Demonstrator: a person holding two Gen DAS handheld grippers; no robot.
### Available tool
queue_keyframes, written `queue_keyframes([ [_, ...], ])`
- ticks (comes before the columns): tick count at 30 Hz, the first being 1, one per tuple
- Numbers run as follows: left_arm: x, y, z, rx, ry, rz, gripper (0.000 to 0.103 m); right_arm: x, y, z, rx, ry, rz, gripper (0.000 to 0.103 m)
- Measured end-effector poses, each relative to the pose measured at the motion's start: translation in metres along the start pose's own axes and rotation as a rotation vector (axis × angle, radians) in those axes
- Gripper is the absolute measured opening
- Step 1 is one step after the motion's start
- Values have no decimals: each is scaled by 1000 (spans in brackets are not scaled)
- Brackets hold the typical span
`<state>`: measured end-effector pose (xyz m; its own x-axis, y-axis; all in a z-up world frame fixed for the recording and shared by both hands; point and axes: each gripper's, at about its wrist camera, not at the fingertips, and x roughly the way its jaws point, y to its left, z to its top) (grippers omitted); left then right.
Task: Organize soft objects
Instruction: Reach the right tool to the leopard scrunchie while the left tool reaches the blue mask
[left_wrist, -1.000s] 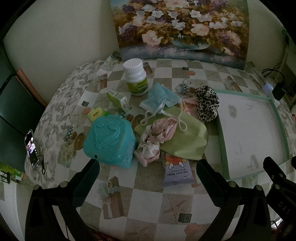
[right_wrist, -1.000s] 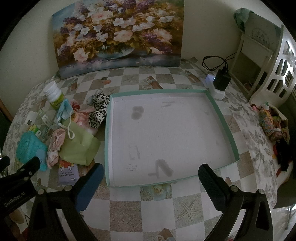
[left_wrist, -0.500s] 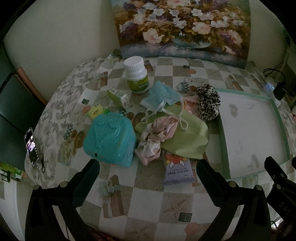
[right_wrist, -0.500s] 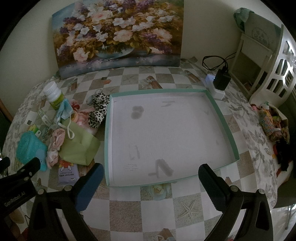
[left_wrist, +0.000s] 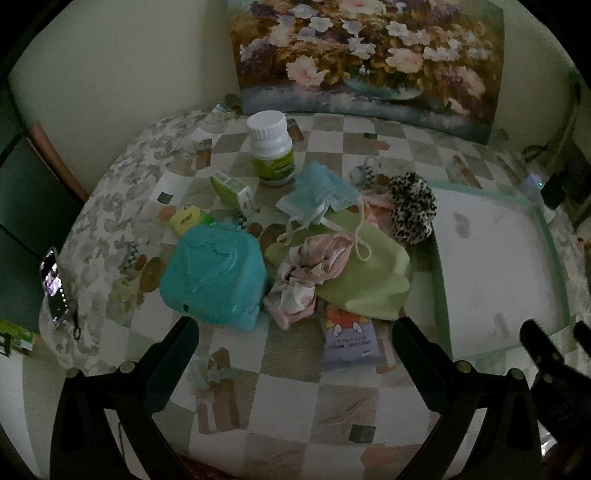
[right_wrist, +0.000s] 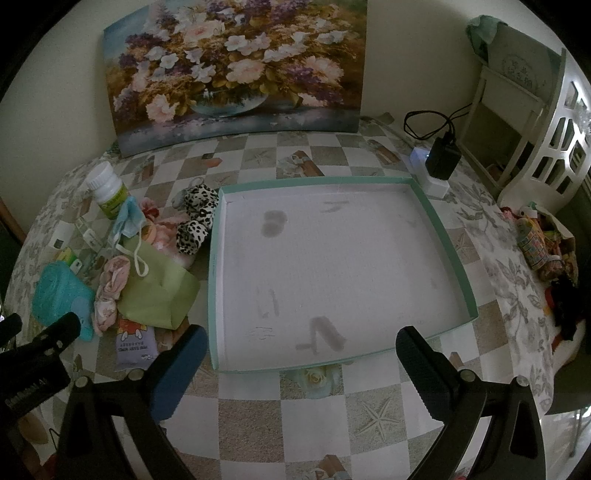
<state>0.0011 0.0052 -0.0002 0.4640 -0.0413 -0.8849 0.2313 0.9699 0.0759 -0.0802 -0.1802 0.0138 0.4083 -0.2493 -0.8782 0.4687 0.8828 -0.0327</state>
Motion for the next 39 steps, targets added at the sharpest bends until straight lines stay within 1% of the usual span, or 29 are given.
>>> queue_keyframes([
  [4,-1,10,9,-53,-2,-31,103,0,-2,0,5,9,12,103],
  [7,-4,22,20,-121,-5,-76,103,0,-2,2,17,8,52,103],
  [10,-2,32,34,-181,-3,-123,103,-4,6,9,-3,-9,77,103],
  [12,0,38,43,-207,2,-144,103,-7,13,15,-22,-21,97,103],
  [15,4,42,57,-236,-8,-140,103,-9,24,31,-42,-40,126,103],
  [18,11,46,72,-270,-22,-172,103,-5,34,49,-52,-38,137,103],
  [23,21,39,97,-261,-52,-150,103,10,43,77,-40,-15,156,103],
  [26,25,31,114,-272,-56,-167,103,24,48,93,-30,6,161,103],
  [28,28,24,125,-269,-54,-163,103,34,52,104,-25,21,165,103],
  [31,35,16,136,-264,-32,-124,103,48,57,114,-35,43,174,99],
  [34,48,15,143,-281,-8,-117,103,63,61,121,-43,69,184,96],
  [36,61,14,144,-280,17,-96,103,72,62,123,-48,85,184,93],
  [39,79,16,144,-295,66,-101,103,87,64,127,-46,111,186,88],
])
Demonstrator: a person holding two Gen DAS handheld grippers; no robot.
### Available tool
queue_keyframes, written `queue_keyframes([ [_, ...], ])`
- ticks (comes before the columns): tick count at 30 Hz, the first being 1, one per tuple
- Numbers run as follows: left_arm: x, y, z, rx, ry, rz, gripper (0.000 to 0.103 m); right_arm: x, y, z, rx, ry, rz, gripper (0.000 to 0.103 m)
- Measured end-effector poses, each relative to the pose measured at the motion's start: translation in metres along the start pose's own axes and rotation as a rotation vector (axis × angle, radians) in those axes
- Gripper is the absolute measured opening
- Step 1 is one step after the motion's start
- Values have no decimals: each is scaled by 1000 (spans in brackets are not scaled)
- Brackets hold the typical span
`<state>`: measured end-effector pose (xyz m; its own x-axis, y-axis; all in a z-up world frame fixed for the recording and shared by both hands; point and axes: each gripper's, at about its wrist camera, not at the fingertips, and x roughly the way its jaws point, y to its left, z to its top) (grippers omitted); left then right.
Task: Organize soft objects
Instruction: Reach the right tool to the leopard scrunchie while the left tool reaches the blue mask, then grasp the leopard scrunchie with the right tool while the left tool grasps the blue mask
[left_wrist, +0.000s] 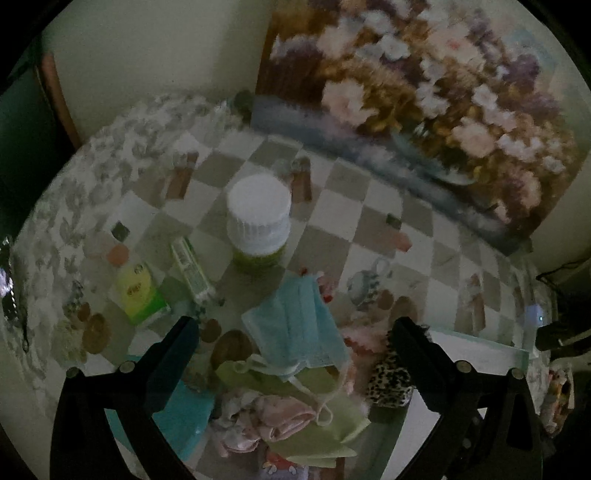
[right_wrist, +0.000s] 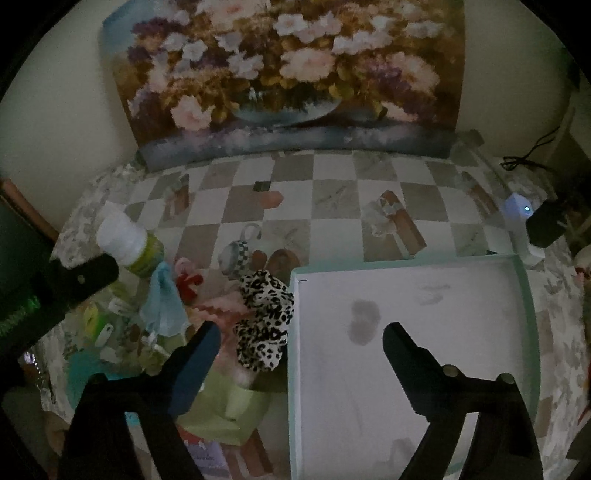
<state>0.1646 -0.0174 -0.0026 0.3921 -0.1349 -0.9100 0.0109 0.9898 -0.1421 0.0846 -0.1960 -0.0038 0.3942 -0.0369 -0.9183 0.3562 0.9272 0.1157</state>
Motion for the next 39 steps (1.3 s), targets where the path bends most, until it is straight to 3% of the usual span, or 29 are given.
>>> queue_keyframes([
  [4,15,1,2,-5,23,-1,102,19,4,5,-5,28,6,79],
  [8,34,-2,-2,-1,79,-13,86,34,10,2,-17,56,15,70],
  [19,56,-3,-8,13,144,-42,69,49,23,-5,-46,58,52,36],
  [24,60,1,-8,4,159,-44,46,51,22,-7,-48,56,61,23],
  [32,62,10,-9,-29,154,-63,13,51,22,-8,-49,51,74,18],
  [39,58,20,-8,-70,132,-96,9,50,19,-8,-40,49,89,17],
])
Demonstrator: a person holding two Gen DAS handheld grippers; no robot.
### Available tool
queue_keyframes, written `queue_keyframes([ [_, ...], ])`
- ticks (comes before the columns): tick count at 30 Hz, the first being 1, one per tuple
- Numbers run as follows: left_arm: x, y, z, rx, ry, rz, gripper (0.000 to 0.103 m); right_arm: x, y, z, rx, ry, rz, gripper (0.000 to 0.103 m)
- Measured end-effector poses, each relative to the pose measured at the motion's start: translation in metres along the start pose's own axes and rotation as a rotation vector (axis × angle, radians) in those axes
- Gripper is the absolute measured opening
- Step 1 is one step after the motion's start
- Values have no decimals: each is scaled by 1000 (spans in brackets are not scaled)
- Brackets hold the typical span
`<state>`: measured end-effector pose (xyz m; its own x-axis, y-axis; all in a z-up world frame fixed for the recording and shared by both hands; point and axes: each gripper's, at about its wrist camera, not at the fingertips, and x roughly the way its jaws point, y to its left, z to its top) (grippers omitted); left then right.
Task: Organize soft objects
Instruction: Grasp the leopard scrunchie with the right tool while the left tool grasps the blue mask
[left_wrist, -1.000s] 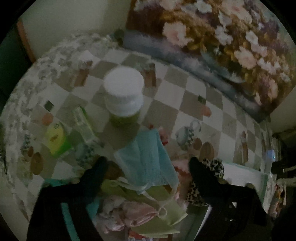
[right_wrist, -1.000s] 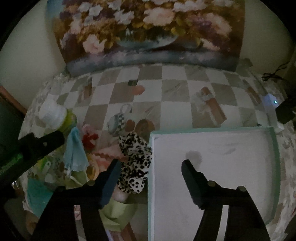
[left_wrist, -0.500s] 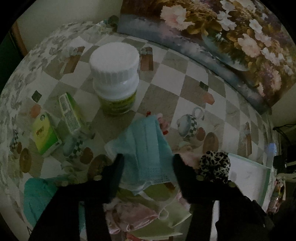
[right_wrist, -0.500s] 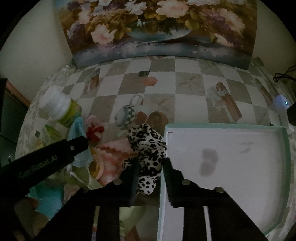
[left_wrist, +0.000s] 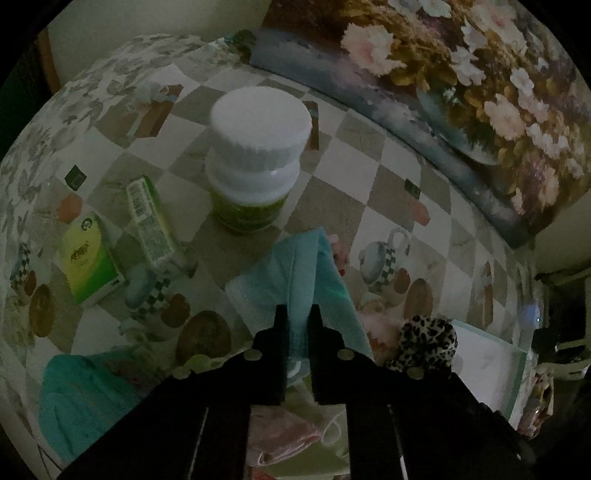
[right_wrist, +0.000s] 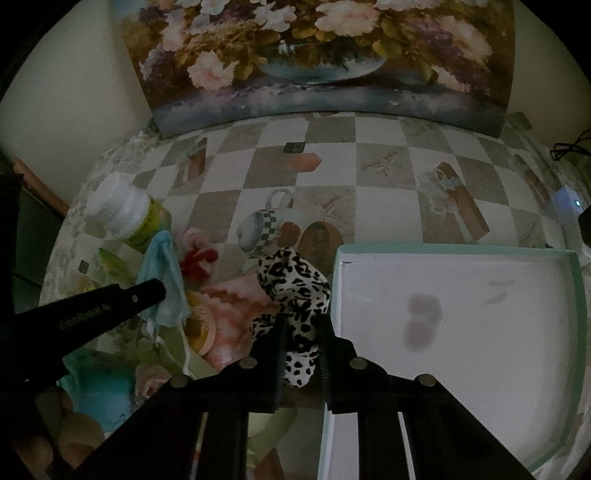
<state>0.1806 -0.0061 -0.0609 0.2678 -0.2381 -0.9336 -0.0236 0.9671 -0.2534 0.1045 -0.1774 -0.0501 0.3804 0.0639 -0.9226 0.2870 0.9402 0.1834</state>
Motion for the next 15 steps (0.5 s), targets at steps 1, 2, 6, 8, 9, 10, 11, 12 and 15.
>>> queue_keyframes([
  [1,-1,1,0,-2,-2,-3,9,-1,0,0,1,0,1,17],
  [2,-3,2,0,-2,-6,-6,8,-1,0,0,2,-1,1,17],
  [6,-6,2,1,2,-17,-9,8,-1,0,-1,2,-2,5,17],
  [8,-7,1,1,4,-19,-9,7,-2,0,-1,5,-3,11,17],
  [9,-7,1,1,3,-20,-10,7,-2,-1,-1,7,-4,14,17],
  [10,-7,1,1,3,-21,-12,7,-3,-1,-1,8,-6,16,17],
  [11,-8,1,2,1,-22,-17,6,-4,0,-1,9,-9,16,17],
  [12,-8,1,2,-2,-24,-20,6,-5,0,-1,9,-11,17,17],
  [15,-13,0,3,-2,-38,-29,6,-8,1,0,10,-17,22,17],
])
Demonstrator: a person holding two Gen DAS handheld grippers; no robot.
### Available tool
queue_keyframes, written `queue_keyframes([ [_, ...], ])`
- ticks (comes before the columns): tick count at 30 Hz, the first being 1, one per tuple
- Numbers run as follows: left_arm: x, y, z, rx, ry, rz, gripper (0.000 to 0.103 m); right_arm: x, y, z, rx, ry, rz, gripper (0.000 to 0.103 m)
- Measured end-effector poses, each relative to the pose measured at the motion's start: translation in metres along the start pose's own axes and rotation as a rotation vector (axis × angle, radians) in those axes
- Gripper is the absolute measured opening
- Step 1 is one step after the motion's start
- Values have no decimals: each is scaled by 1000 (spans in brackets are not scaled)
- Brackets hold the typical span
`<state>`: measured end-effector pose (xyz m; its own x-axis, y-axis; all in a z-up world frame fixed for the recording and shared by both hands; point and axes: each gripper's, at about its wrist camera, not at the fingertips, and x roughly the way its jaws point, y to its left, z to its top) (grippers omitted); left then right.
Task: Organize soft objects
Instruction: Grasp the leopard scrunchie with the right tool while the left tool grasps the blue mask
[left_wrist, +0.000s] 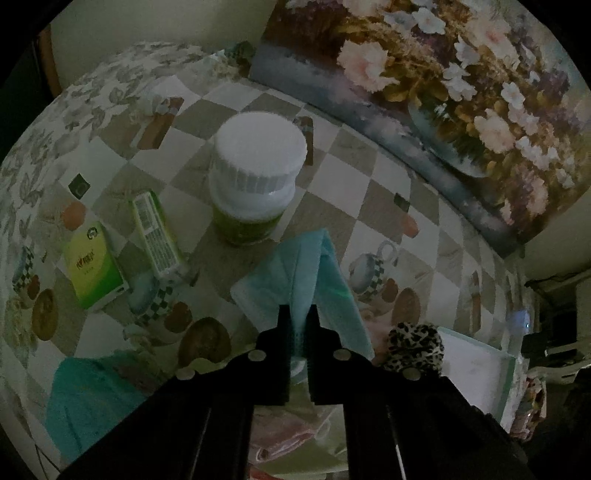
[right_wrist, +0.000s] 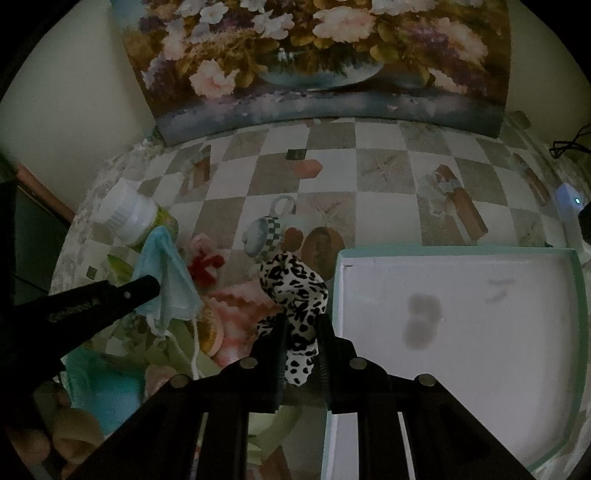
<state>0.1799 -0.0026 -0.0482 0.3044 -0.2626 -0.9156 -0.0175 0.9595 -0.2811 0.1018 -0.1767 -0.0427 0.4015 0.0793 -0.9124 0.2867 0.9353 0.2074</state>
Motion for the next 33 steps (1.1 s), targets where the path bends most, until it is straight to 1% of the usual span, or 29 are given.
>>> queue_keyframes([
  [8,-11,0,2,0,-31,-5,6,-4,0,0,5,-8,14,16],
  [9,-12,0,2,-1,-34,-7,6,-5,1,1,4,-12,16,12],
  [14,-22,-1,3,2,-57,-14,6,-12,4,1,-4,-30,25,12],
  [16,-26,-1,3,2,-65,-19,6,-11,5,1,-9,-30,28,9],
  [21,-38,-4,3,9,-89,-21,6,-11,1,2,7,-32,46,9],
  [25,-45,-2,4,11,-95,-9,6,-15,1,3,14,-41,78,12],
  [27,-45,2,4,-2,-92,-8,6,-13,3,3,4,-29,92,13],
  [28,-45,4,5,-8,-90,-8,6,-11,6,2,-3,-20,100,20],
  [29,-45,6,5,-14,-87,-8,6,-9,8,2,-5,-12,103,24],
  [30,-44,8,5,-18,-85,-9,6,-7,9,1,-7,-5,102,35],
  [31,-43,8,5,-21,-83,-10,6,-4,10,0,-9,2,97,41],
  [33,-43,9,5,-26,-80,-14,6,0,10,-2,-9,17,91,42],
])
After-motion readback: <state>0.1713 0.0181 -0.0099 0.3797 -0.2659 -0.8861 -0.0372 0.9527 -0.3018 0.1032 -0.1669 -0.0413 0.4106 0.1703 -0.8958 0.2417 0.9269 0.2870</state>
